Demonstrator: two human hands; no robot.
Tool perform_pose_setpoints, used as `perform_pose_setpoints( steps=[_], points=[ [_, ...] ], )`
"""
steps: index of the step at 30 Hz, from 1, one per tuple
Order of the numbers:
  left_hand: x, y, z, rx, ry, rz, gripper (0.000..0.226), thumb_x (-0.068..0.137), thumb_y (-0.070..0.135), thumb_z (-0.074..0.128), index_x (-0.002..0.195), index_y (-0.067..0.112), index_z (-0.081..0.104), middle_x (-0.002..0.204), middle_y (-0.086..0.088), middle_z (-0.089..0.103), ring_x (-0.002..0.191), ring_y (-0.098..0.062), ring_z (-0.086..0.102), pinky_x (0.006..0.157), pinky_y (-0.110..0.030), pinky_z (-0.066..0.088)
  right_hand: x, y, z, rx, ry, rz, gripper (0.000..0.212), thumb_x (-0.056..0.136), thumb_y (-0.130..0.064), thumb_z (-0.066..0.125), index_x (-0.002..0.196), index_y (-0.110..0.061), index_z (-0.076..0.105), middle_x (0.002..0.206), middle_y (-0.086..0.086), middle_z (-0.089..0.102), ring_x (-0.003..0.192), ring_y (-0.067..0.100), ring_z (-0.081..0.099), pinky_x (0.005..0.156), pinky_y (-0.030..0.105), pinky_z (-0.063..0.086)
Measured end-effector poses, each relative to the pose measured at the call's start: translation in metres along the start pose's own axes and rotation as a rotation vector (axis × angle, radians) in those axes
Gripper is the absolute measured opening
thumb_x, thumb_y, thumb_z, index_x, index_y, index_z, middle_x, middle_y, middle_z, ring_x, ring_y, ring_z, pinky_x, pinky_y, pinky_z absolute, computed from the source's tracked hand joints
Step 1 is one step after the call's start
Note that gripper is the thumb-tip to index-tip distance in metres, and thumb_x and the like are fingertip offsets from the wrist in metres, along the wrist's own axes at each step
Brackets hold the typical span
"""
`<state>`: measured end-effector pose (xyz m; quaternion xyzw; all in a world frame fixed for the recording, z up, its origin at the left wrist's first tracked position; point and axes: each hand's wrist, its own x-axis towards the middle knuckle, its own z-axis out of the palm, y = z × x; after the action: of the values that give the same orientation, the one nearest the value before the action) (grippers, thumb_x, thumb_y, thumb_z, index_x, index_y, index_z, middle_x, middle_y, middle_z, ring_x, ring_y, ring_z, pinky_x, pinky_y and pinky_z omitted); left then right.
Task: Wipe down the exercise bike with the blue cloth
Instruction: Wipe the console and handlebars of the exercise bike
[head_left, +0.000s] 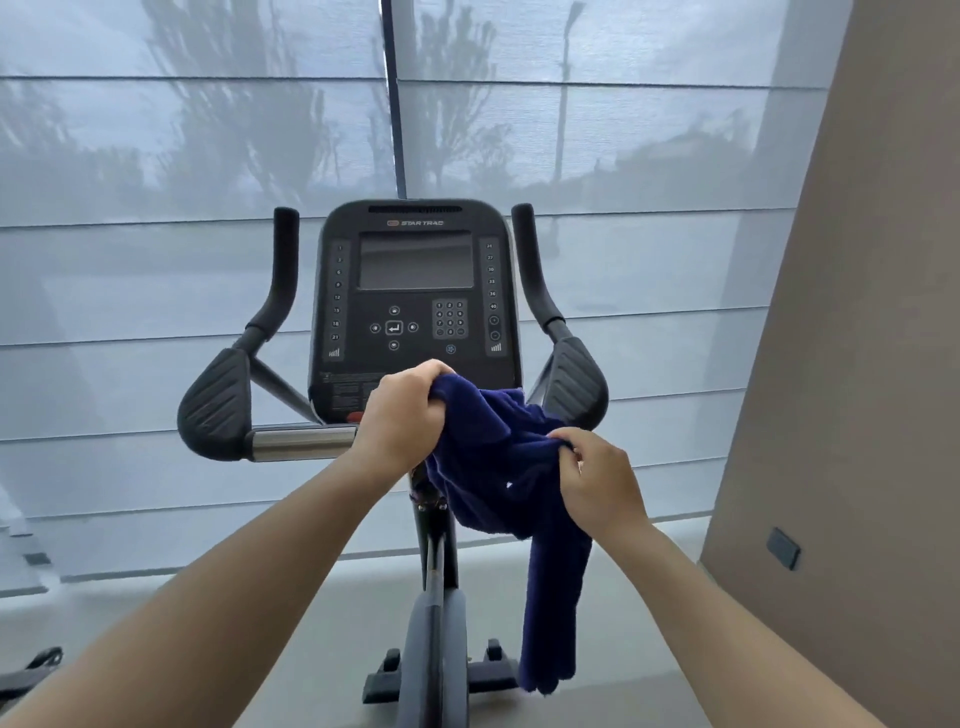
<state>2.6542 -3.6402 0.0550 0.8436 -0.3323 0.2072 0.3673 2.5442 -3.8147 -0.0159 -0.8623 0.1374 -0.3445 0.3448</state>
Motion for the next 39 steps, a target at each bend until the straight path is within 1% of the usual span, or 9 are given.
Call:
perform_pose_setpoints(
  steps=[7,11,15,22,25,29,33,37,39],
  points=[
    [-0.007,0.016,-0.017,-0.148,-0.076,-0.030,0.048,0.070,-0.002,0.033,0.085,0.034,0.061,0.080,0.006,0.067,0.077,-0.016,0.060,0.063,-0.028,0.051,-0.014,-0.021,-0.009,0.116,-0.097,0.253,0.022,0.088,-0.005,0.033,0.078,-0.019,0.047,0.078,-0.002,0.055,0.071,0.011,0.050,0.057,0.021,0.037],
    [-0.016,0.020,-0.016,-0.062,-0.171,-0.003,0.046,0.072,-0.001,0.035,0.085,0.035,0.060,0.080,0.003,0.067,0.075,-0.020,0.060,0.058,-0.026,0.046,-0.016,-0.037,-0.012,0.131,-0.101,0.201,0.021,0.087,-0.004,0.034,0.080,-0.017,0.049,0.079,-0.001,0.055,0.072,0.011,0.050,0.059,0.021,0.038],
    [-0.028,0.018,-0.008,0.017,-0.382,0.001,0.042,0.076,-0.001,0.042,0.099,0.029,0.062,0.097,0.001,0.066,0.087,-0.021,0.061,0.071,-0.033,0.055,-0.018,-0.050,-0.008,0.168,-0.092,0.117,0.020,0.088,-0.003,0.038,0.089,-0.016,0.053,0.081,-0.004,0.057,0.075,0.006,0.052,0.059,0.015,0.037],
    [-0.039,0.007,-0.002,-0.118,-0.743,-0.018,0.045,0.076,0.022,0.071,0.116,0.035,0.056,0.119,0.010,0.057,0.107,-0.007,0.054,0.084,-0.021,0.045,-0.021,-0.052,0.002,0.150,-0.087,-0.056,0.027,0.090,0.001,0.039,0.093,-0.017,0.059,0.088,-0.005,0.062,0.081,0.001,0.054,0.069,0.001,0.039],
    [-0.043,0.008,0.007,-0.172,-0.680,-0.003,0.031,0.084,0.033,0.064,0.114,0.026,0.060,0.113,0.011,0.064,0.103,-0.007,0.058,0.086,-0.022,0.047,-0.021,-0.052,0.006,0.152,-0.104,-0.136,0.027,0.090,0.000,0.044,0.094,-0.018,0.063,0.089,-0.007,0.064,0.082,-0.003,0.056,0.070,0.001,0.040],
    [-0.044,0.010,0.015,-0.039,-0.472,0.003,0.017,0.090,0.032,0.055,0.079,0.021,0.059,0.072,0.008,0.060,0.070,-0.012,0.057,0.058,-0.022,0.040,-0.018,-0.048,0.007,0.172,-0.078,-0.177,0.020,0.088,-0.004,0.056,0.094,-0.022,0.059,0.087,-0.007,0.063,0.077,0.001,0.059,0.065,0.008,0.046],
    [-0.042,0.011,0.020,-0.099,-0.333,-0.136,0.020,0.092,0.030,0.049,0.087,0.014,0.060,0.080,-0.001,0.064,0.076,-0.019,0.060,0.068,-0.034,0.051,-0.017,-0.034,0.002,-0.005,-0.031,-0.212,0.019,0.082,-0.020,0.069,0.095,-0.017,0.055,0.092,-0.006,0.054,0.078,0.010,0.052,0.065,0.012,0.040],
    [-0.036,0.015,0.023,-0.165,-0.171,-0.161,0.014,0.093,0.028,0.050,0.087,0.017,0.056,0.076,0.004,0.062,0.074,-0.013,0.058,0.062,-0.026,0.044,-0.026,-0.025,0.005,-0.183,-0.156,-0.194,0.038,0.079,-0.051,0.064,0.095,-0.018,0.057,0.092,-0.007,0.056,0.078,0.009,0.050,0.067,0.018,0.039],
    [-0.032,0.018,0.022,-0.214,-0.126,-0.163,0.012,0.092,0.027,0.051,0.082,0.020,0.054,0.068,0.008,0.059,0.066,-0.009,0.055,0.057,-0.022,0.039,-0.028,-0.025,0.009,-0.239,-0.237,-0.166,0.034,0.081,-0.049,0.062,0.097,-0.019,0.059,0.095,-0.006,0.060,0.082,0.011,0.053,0.069,0.021,0.040]
  ],
)
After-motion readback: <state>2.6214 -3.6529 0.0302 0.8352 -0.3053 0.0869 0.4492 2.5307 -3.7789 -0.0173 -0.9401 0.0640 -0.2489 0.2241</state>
